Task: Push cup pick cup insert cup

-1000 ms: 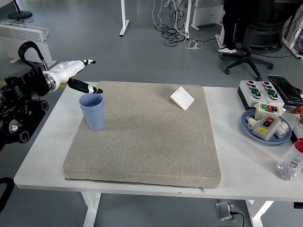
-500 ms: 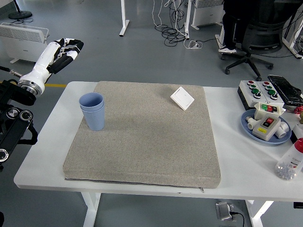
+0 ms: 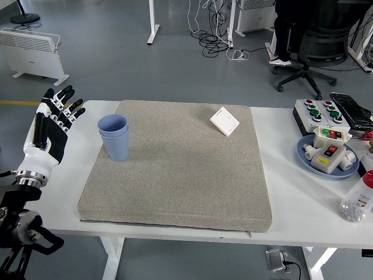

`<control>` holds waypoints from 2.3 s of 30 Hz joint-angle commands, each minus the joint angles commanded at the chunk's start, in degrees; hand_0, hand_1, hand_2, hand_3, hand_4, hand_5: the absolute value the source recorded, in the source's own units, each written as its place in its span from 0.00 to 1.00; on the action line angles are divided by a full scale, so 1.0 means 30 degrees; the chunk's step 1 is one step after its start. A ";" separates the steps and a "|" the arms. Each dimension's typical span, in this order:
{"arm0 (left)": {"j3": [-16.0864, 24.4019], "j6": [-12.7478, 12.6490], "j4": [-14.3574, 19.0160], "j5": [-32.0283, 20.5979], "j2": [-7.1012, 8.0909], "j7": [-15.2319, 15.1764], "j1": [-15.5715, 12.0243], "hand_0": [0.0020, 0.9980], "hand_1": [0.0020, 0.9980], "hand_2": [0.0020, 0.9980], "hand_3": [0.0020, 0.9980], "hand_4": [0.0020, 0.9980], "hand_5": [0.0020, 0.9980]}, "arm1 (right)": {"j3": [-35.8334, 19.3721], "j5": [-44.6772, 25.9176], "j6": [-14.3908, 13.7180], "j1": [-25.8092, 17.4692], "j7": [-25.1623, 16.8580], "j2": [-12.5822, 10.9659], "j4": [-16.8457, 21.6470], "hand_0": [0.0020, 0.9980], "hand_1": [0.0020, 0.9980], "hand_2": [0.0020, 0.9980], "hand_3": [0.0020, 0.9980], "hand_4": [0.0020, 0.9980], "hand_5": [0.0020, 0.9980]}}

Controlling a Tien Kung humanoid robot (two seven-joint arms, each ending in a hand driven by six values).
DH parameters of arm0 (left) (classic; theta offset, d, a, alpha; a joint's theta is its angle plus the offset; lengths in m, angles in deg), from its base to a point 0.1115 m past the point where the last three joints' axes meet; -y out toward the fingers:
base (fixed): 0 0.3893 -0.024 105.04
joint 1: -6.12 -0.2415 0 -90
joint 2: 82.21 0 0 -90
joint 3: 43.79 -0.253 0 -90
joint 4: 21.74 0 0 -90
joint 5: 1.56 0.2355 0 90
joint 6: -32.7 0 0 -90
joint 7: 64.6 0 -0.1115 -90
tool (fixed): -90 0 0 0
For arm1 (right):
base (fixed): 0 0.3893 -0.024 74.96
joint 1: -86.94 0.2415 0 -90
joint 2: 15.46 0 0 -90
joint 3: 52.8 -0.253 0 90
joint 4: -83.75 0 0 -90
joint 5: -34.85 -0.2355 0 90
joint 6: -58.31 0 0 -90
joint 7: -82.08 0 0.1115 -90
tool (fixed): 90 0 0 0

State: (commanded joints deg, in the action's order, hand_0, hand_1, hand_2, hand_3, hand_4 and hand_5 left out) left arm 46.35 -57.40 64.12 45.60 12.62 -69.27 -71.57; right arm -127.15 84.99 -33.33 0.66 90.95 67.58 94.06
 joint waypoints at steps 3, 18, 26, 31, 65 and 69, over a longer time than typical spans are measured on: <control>0.0046 0.0121 0.0078 -0.0631 -0.1124 -0.0612 -0.1708 0.89 0.90 0.98 0.88 0.61 1.00 | -0.0138 0.0012 -0.0008 -0.0079 0.0004 0.0007 0.0000 0.76 0.63 0.66 0.56 0.08 0.47; 0.0206 -0.0942 -0.0548 -0.0573 -0.1610 -0.1577 -0.4340 0.87 0.88 0.95 0.84 0.61 1.00 | -0.0309 0.0586 -0.0022 -0.0237 0.0147 -0.0094 0.0000 0.76 0.63 0.66 0.56 0.08 0.48; -0.0100 -0.0865 -0.0643 -0.0630 -0.1610 -0.1511 -0.4142 0.86 0.87 0.95 0.84 0.59 1.00 | -0.0376 0.0747 -0.0013 -0.0278 0.0112 -0.0175 0.0000 0.76 0.63 0.66 0.56 0.08 0.48; -0.0436 -0.0767 -0.0687 -0.0634 -0.1610 -0.1403 -0.4165 0.86 0.87 0.95 0.84 0.59 1.00 | -0.0465 0.0868 -0.0018 -0.0259 0.0102 -0.0219 0.0000 0.76 0.63 0.66 0.56 0.08 0.48; -0.0860 -0.0555 -0.0859 -0.0785 -0.1610 -0.0869 -0.4296 0.88 0.90 0.99 0.92 0.59 1.00 | -0.0500 0.0827 0.0025 -0.0220 0.0048 -0.0249 0.0000 0.76 0.63 0.66 0.56 0.07 0.48; -0.0838 -0.0499 -0.0849 -0.0702 -0.1610 -0.0776 -0.4284 0.88 0.90 0.99 0.92 0.59 1.00 | -0.0521 0.0796 0.0034 -0.0205 0.0042 -0.0243 0.0000 0.76 0.63 0.66 0.56 0.07 0.48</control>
State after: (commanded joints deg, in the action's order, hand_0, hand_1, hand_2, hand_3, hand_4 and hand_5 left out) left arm 43.84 -58.90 61.57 43.49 7.79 -71.60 -84.42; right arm -128.71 87.37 -33.23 0.05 91.08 66.85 94.06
